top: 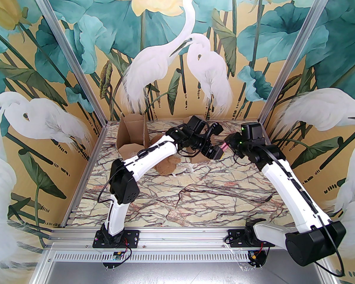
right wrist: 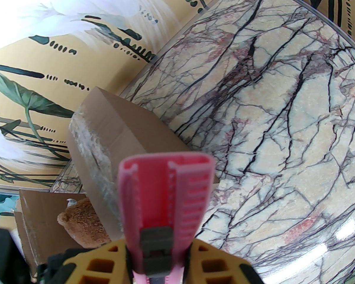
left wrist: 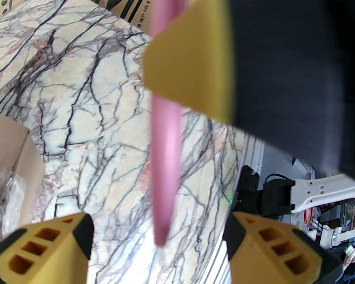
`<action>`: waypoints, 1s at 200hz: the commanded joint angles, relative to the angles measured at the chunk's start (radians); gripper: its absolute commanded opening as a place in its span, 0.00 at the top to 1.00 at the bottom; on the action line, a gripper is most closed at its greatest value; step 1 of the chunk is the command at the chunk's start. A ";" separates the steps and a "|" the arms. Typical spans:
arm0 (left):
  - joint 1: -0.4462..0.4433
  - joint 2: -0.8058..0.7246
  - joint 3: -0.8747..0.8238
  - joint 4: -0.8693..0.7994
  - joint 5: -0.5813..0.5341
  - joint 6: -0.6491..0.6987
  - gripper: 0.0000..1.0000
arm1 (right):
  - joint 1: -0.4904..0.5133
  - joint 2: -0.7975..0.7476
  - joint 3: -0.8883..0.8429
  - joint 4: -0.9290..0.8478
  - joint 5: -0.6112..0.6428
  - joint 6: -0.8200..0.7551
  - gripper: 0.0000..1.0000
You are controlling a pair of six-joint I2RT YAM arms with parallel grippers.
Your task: Unpack the express box
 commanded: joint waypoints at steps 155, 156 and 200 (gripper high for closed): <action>0.006 0.035 0.123 -0.049 0.156 0.057 0.98 | -0.008 -0.075 -0.117 0.259 -0.194 -0.244 0.33; 0.007 0.033 0.123 -0.049 0.160 0.057 0.98 | -0.009 -0.080 -0.121 0.263 -0.196 -0.248 0.32; 0.049 -0.022 0.106 -0.047 0.330 0.075 1.00 | -0.091 -0.227 -0.269 0.502 -0.421 -0.412 0.29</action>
